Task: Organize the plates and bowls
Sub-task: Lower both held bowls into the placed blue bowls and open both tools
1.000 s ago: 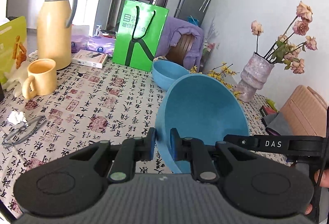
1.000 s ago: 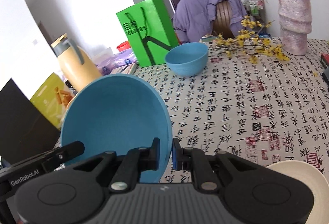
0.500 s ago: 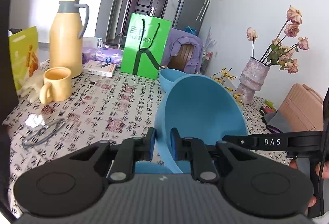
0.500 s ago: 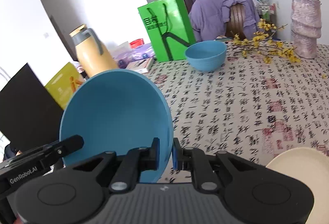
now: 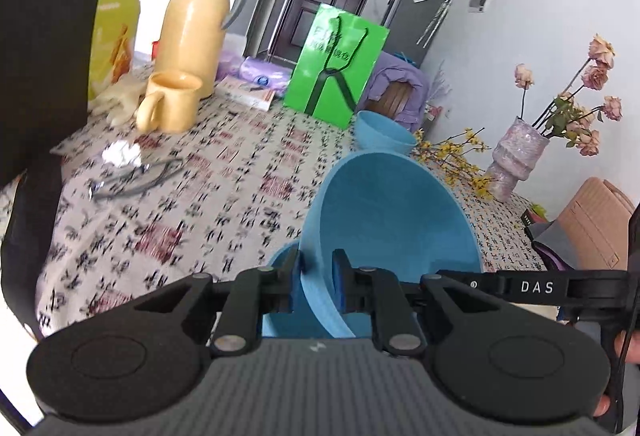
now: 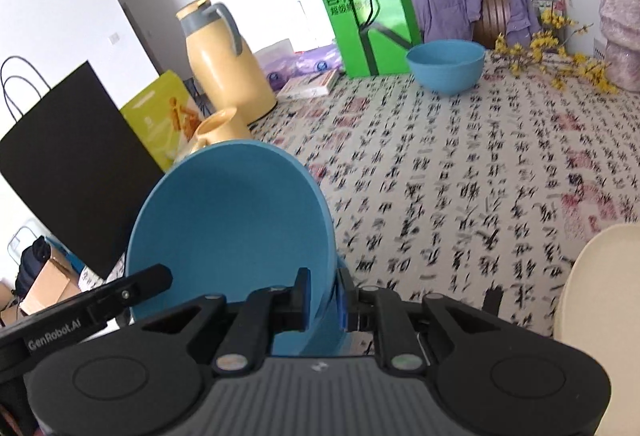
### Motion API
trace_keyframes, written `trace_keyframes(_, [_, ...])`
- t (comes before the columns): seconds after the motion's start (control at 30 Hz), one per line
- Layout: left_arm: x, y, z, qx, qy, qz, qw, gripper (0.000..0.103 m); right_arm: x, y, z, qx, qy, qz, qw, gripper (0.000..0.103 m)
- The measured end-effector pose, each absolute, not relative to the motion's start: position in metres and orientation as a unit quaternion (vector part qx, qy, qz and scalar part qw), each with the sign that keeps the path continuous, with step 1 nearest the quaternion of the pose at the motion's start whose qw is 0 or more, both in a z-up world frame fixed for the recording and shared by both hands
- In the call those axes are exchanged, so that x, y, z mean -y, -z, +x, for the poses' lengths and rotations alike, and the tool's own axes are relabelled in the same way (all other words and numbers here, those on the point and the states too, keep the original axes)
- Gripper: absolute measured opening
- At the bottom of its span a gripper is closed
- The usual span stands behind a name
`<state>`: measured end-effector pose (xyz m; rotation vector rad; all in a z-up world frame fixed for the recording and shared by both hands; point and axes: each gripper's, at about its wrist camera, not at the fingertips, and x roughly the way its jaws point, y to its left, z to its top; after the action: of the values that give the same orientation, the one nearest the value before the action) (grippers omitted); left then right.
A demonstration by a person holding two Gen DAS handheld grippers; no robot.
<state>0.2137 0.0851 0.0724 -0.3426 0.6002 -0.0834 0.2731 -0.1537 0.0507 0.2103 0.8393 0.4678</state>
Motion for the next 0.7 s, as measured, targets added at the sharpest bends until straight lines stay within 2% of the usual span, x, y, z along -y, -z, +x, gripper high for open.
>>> trace_keyframes(0.27, [-0.089, -0.056, 0.208, -0.307, 0.036, -0.175, 0.935, 0.017, 0.147, -0.032, 0.267, -0.421, -0.225, 0.100, 0.873, 0.017])
trace_keyframes(0.4, [-0.090, -0.050, 0.211, -0.319, 0.040, -0.174, 0.931, 0.027, 0.144, -0.027, 0.267, -0.421, -0.231, 0.105, 0.871, 0.025])
trace_keyframes(0.7, [-0.086, -0.041, 0.217, -0.323, 0.042, -0.155, 0.933, 0.028, 0.137, -0.024, 0.263, -0.396, -0.232, 0.072, 0.886, 0.027])
